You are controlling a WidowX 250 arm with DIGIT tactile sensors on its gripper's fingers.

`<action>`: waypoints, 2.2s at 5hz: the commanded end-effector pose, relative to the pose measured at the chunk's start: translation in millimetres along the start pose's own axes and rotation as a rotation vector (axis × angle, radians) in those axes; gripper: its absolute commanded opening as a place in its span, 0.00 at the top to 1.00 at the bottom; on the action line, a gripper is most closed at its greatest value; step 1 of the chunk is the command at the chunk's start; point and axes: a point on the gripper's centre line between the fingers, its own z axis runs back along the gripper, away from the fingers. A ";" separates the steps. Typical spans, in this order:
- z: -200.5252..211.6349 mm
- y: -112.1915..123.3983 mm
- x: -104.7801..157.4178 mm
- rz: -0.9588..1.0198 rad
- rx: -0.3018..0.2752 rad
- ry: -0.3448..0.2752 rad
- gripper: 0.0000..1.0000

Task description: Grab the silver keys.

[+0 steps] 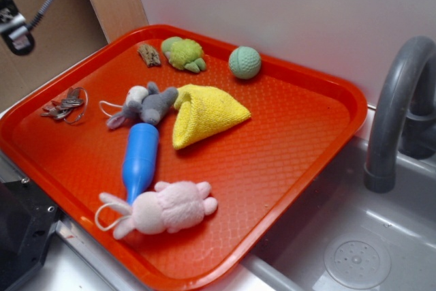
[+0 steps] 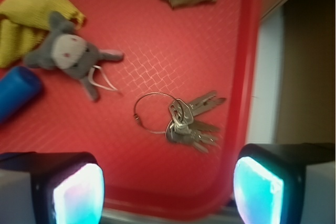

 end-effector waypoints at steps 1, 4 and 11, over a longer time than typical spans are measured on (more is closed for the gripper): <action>-1.7 8.3 11.5 0.370 0.068 -0.114 0.00; -27.9 1.8 34.2 1.121 0.069 -0.055 0.00; -86.9 -21.4 14.3 1.525 0.139 0.112 0.00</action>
